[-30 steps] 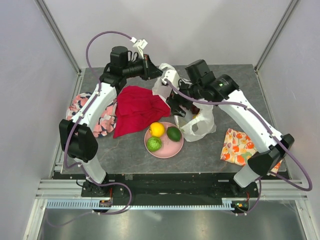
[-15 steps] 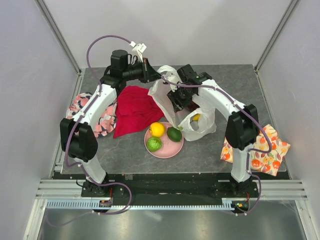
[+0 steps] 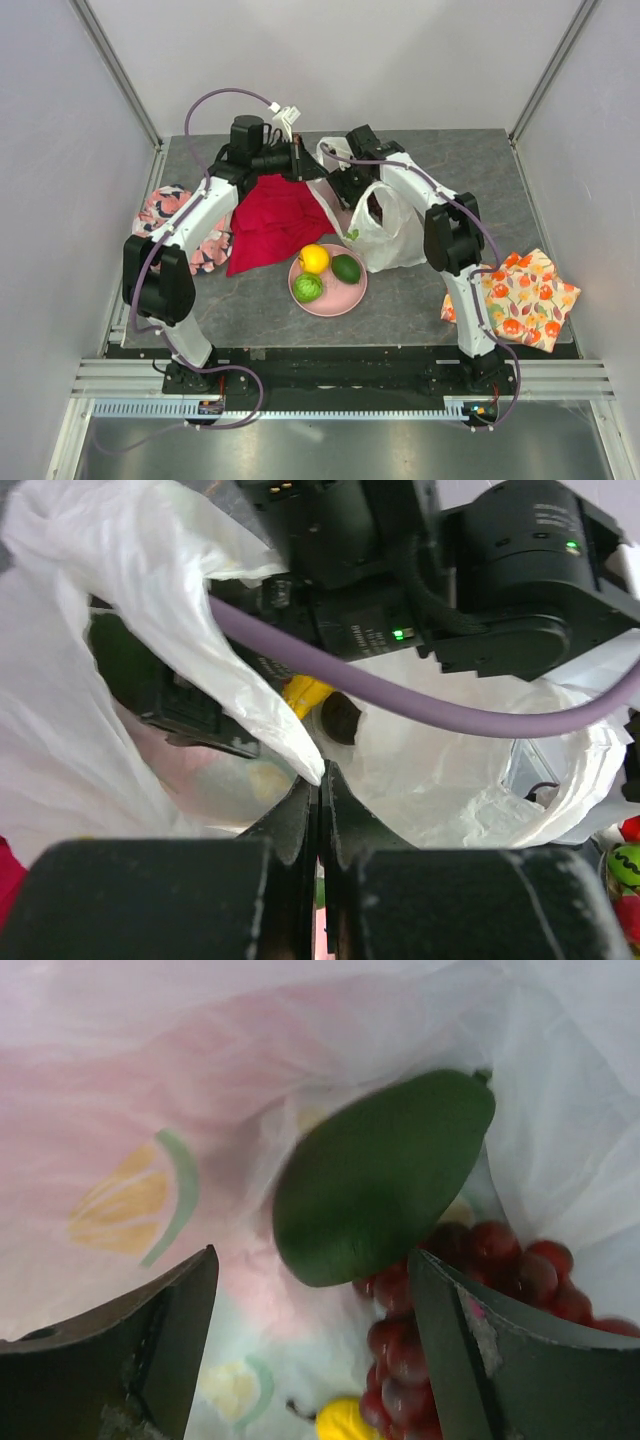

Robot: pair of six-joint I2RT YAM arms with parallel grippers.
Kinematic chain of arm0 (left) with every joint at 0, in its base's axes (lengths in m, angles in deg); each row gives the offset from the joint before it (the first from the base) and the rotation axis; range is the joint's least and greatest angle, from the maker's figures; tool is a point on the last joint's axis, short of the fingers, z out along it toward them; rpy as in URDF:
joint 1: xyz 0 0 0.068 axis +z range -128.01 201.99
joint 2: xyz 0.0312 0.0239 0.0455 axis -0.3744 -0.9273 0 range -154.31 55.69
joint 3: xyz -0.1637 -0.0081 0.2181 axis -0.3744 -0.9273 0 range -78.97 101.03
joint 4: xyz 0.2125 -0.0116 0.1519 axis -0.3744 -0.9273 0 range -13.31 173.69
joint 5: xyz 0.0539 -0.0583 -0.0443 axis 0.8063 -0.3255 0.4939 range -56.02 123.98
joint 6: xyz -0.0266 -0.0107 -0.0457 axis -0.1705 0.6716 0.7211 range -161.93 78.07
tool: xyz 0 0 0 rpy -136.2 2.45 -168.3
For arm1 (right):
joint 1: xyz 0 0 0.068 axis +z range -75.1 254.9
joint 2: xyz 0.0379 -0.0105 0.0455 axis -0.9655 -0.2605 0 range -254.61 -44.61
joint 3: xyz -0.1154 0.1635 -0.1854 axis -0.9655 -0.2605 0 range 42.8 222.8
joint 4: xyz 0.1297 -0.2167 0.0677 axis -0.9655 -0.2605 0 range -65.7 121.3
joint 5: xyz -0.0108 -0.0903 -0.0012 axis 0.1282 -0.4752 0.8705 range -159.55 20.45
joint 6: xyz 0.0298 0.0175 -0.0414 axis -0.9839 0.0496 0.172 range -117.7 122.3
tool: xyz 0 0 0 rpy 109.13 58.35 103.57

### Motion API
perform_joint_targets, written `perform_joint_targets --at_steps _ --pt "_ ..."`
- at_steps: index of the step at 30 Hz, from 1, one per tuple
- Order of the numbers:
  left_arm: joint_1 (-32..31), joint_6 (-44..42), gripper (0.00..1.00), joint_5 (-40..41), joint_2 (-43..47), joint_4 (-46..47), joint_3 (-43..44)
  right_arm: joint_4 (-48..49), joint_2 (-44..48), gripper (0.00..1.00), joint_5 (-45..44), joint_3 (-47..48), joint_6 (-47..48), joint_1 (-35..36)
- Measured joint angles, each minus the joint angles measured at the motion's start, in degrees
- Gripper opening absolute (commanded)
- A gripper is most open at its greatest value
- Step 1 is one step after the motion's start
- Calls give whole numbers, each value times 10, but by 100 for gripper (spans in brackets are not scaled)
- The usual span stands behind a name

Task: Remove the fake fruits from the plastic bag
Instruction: Take out the fake fruit from the plastic bag, then place the fake fruit on the plate.

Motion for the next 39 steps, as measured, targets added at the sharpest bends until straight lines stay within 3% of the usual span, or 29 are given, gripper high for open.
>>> perform_joint_targets --at_steps 2,7,12,16,22,29,35,39 --pt "-1 0 2 0 0 0 -2 5 -21 79 -8 18 -4 1" --pt "-9 0 1 0 0 0 -2 27 -73 59 -40 57 -13 -2" --pt "-16 0 2 0 0 1 -2 41 -67 47 -49 57 -11 -10" --pt "-17 4 2 -2 0 1 7 56 7 46 -30 -28 13 -24" --pt "-19 21 2 -5 -9 20 50 16 203 47 71 -152 68 -34" --pt "-19 43 2 -9 -43 37 90 -44 380 48 167 -241 108 19" --pt "-19 46 2 -9 -61 34 110 -76 398 49 173 -223 110 78" --pt "-19 44 2 -8 -61 34 120 -101 393 51 145 -111 114 142"
